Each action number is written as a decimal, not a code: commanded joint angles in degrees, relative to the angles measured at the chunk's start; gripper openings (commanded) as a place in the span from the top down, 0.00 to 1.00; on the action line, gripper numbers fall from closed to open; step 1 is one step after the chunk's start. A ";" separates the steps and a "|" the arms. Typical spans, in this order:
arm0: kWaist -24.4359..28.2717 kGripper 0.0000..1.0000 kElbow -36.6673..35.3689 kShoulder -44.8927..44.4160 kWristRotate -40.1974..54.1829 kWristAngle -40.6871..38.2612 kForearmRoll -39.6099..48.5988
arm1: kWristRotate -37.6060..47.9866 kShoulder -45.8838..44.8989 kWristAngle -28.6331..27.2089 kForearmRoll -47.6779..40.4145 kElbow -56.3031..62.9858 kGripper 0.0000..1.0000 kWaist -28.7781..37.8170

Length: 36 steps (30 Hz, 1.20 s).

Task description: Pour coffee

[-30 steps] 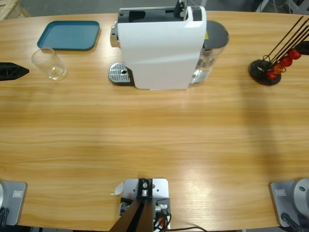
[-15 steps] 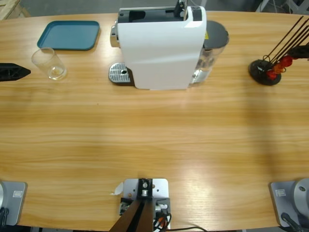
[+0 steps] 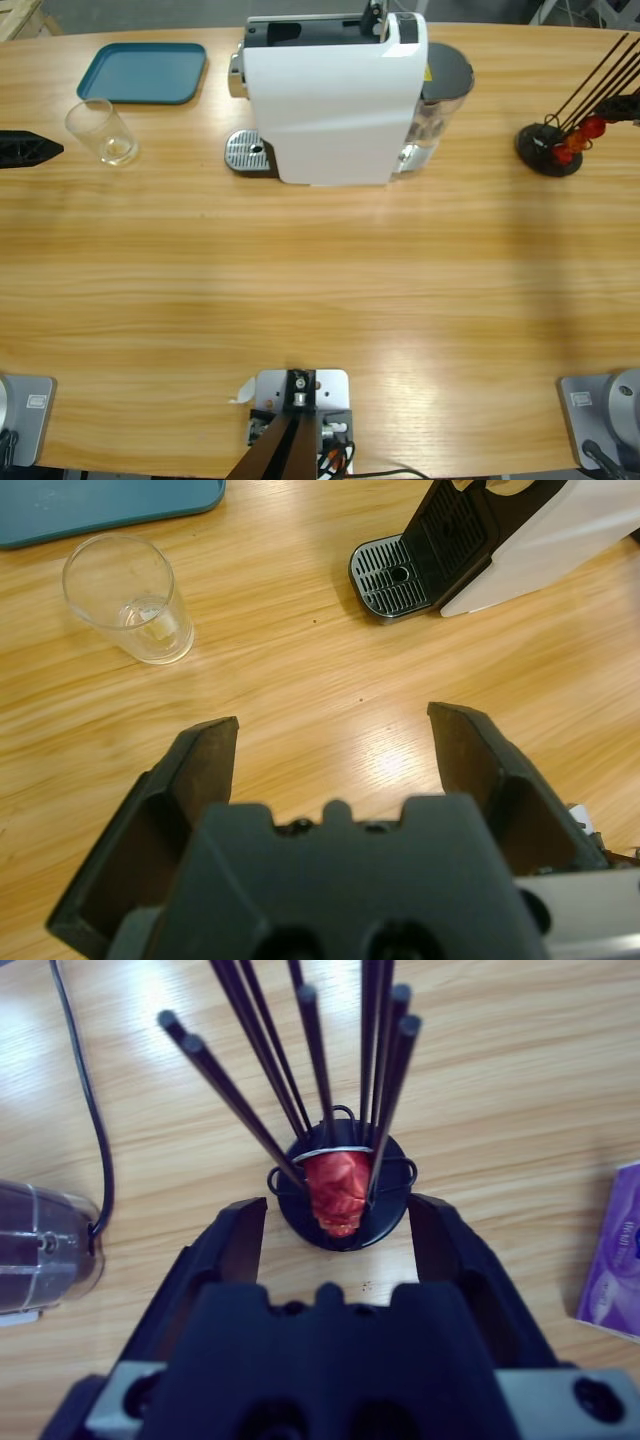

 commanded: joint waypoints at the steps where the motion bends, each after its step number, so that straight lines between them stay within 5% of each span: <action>1: -0.62 0.18 1.14 0.67 0.18 0.48 -0.49 | 0.63 2.76 0.28 -0.39 1.48 0.50 -1.24; 24: -0.79 0.18 1.23 1.29 0.27 0.48 -0.84 | -0.43 1.95 1.83 -1.40 1.46 0.50 -1.24; 31: -0.79 0.18 1.40 0.82 0.27 0.57 -0.76 | -0.76 1.21 1.58 -1.74 1.87 0.97 -1.24; 36: -0.88 0.18 1.49 0.69 0.18 0.57 -0.76 | -1.18 1.27 1.36 -1.83 1.90 1.00 -1.24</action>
